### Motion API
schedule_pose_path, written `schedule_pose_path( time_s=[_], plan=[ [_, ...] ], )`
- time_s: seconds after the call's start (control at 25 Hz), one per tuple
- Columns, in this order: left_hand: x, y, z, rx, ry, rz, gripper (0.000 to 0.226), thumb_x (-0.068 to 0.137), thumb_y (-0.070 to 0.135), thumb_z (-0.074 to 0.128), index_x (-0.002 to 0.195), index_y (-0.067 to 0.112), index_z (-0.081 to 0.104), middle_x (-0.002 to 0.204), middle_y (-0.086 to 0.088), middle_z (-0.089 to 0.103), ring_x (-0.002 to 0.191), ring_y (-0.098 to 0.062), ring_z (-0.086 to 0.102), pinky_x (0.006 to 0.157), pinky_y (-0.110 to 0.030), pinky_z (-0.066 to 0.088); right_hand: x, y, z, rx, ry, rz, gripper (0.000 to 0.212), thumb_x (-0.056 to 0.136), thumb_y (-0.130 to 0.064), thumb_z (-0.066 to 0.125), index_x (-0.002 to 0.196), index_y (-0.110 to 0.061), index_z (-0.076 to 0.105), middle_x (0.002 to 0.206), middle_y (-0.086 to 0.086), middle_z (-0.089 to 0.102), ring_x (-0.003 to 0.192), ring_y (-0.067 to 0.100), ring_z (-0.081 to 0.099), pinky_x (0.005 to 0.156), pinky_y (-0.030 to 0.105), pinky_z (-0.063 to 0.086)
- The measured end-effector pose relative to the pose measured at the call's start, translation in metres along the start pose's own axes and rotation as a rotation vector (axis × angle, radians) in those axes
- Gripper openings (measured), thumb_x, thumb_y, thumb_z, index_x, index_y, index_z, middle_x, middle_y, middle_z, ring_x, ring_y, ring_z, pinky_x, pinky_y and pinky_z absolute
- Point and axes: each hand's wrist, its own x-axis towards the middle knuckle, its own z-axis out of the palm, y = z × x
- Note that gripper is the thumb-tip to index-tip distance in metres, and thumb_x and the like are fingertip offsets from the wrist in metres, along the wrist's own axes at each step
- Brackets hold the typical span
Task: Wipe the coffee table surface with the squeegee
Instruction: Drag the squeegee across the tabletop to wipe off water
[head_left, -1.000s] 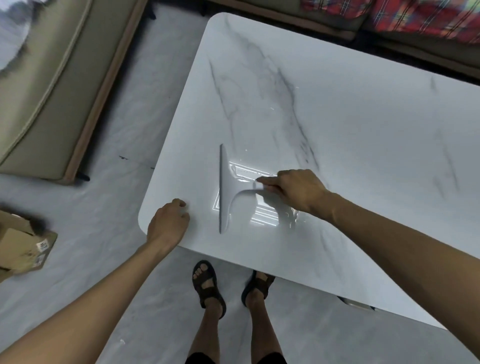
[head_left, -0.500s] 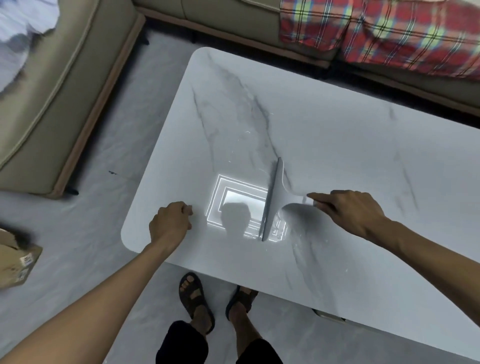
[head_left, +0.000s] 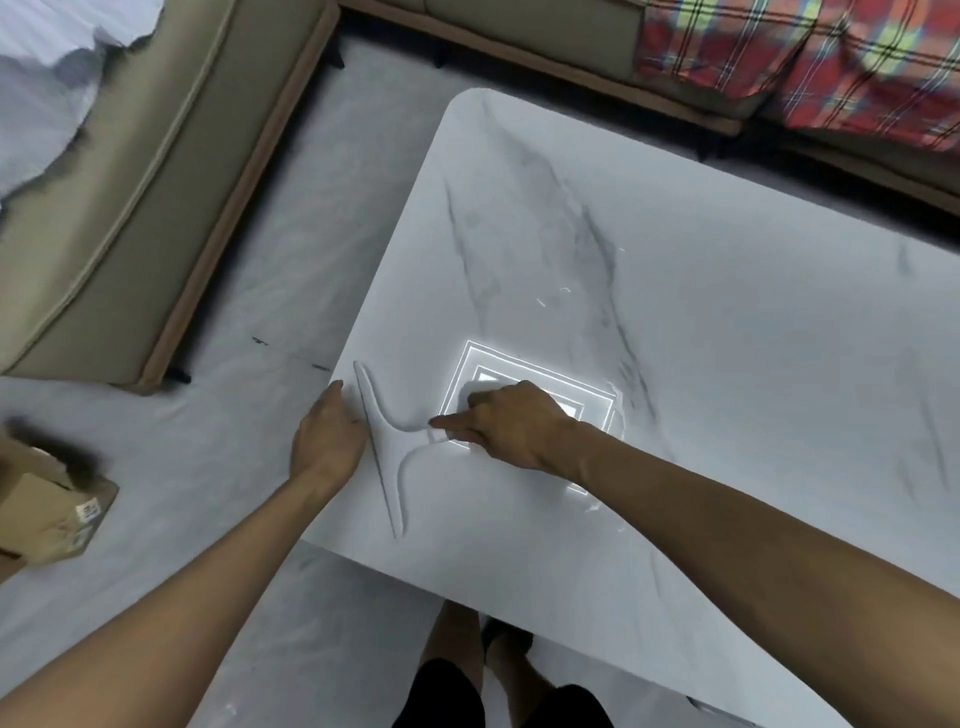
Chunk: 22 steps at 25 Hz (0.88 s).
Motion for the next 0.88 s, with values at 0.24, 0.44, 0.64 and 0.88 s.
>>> schedule_pose_path(
  time_s=[0.24,0.44,0.64,0.88],
  plan=[
    [0.032,0.045,0.022,0.059,-0.175,0.149,0.073,0.090,0.007,0.045,0.153,0.018,0.011,0.162,-0.004,0.014,0.146,-0.025,0.023,0.118,-0.038,0.024,-0.073,0.094,-0.016,0.162,0.078,0.355,0.038,0.100,-0.049,0.028,0.136,-0.059,0.036,0.083,-0.010,0.048,0.090,0.023,0.063,0.067,0.033,0.046],
    [0.037,0.098,0.047,0.170,-0.249,0.337,0.064,0.087,0.004,0.048,0.146,0.009,0.024,0.156,-0.012,0.019,0.145,-0.027,0.019,0.116,-0.037,0.022,-0.179,0.133,-0.006,0.142,0.075,0.695,0.040,0.100,-0.047,0.024,0.138,-0.057,0.035,0.080,-0.012,0.050,0.085,0.019,0.061,0.067,0.032,0.047],
    [0.034,0.135,0.057,0.158,-0.311,0.303,0.047,0.089,0.010,0.050,0.136,0.009,0.041,0.144,-0.011,0.034,0.126,-0.030,0.045,0.101,-0.038,0.043,-0.216,0.139,-0.035,0.178,0.127,0.852,0.039,0.098,-0.054,0.025,0.132,-0.053,0.045,0.081,-0.012,0.059,0.084,0.021,0.062,0.067,0.034,0.048],
    [0.034,0.145,0.058,0.124,-0.191,0.230,0.043,0.089,0.008,0.045,0.132,0.013,0.043,0.135,-0.010,0.049,0.110,-0.031,0.056,0.092,-0.039,0.048,-0.069,0.188,-0.100,0.421,0.402,0.724,0.041,0.102,-0.046,0.029,0.140,-0.038,0.040,0.118,0.010,0.067,0.107,0.040,0.057,0.086,0.044,0.047]
  ],
)
